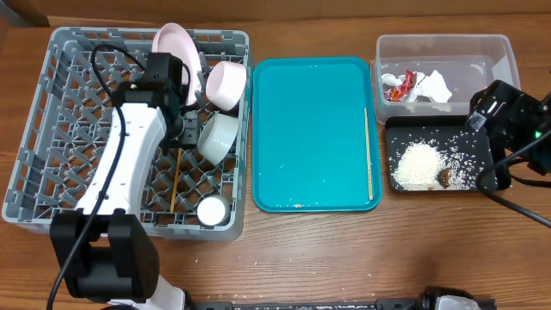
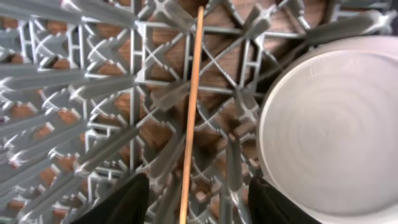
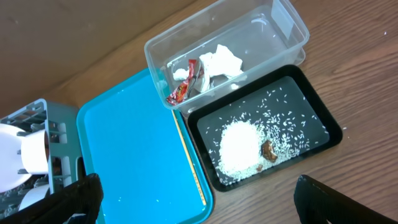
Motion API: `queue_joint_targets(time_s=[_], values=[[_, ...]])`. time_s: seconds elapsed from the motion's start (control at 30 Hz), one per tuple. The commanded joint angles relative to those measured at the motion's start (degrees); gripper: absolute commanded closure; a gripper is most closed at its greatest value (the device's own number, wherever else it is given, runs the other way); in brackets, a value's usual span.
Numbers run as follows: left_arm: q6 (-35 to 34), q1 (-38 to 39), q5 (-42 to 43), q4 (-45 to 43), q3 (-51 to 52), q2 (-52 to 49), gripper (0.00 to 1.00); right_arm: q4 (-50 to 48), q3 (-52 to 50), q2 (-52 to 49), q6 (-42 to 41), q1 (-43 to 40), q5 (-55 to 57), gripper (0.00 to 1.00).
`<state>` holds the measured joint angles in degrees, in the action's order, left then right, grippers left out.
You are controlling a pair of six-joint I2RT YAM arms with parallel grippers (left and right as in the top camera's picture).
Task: Sort waste into correct bins and load items into the dishwasher
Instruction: 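Grasp one chopstick with the left gripper and insert it into the rack, then return the left gripper to the tray and grasp the second chopstick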
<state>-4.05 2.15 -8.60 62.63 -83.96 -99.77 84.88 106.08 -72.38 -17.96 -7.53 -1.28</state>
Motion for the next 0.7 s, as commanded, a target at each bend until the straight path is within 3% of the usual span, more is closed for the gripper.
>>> queue_joint_targets(time_s=[0.0, 0.13, 0.23, 0.33, 0.47, 0.67], values=[[-1.3, 1.8, 4.6, 2.9, -10.1, 1.0, 0.48, -0.3, 0.9, 0.2, 0.0, -0.4, 0.4, 0.0], [-4.4, 10.4, 11.0, 1.5, -17.0, 0.9, 0.5, -0.3, 0.9, 0.2, 0.0, -0.4, 0.4, 0.0], [-9.2, 17.7, 10.8, -2.8, -16.9, 0.1, 0.54, -0.3, 0.9, 0.2, 0.0, -0.4, 0.4, 0.0], [-17.6, 28.1, 7.2, -9.7, -16.5, -3.8, 0.52, -0.3, 0.9, 0.2, 0.0, -0.4, 0.4, 0.0], [-21.9, 39.0, 5.3, -19.0, -16.5, -14.8, 0.58, -0.3, 0.9, 0.2, 0.0, -0.4, 0.4, 0.0], [-25.7, 44.6, 2.4, -28.1, -16.5, -23.8, 0.52, -0.3, 0.9, 0.2, 0.0, -0.4, 0.4, 0.0]])
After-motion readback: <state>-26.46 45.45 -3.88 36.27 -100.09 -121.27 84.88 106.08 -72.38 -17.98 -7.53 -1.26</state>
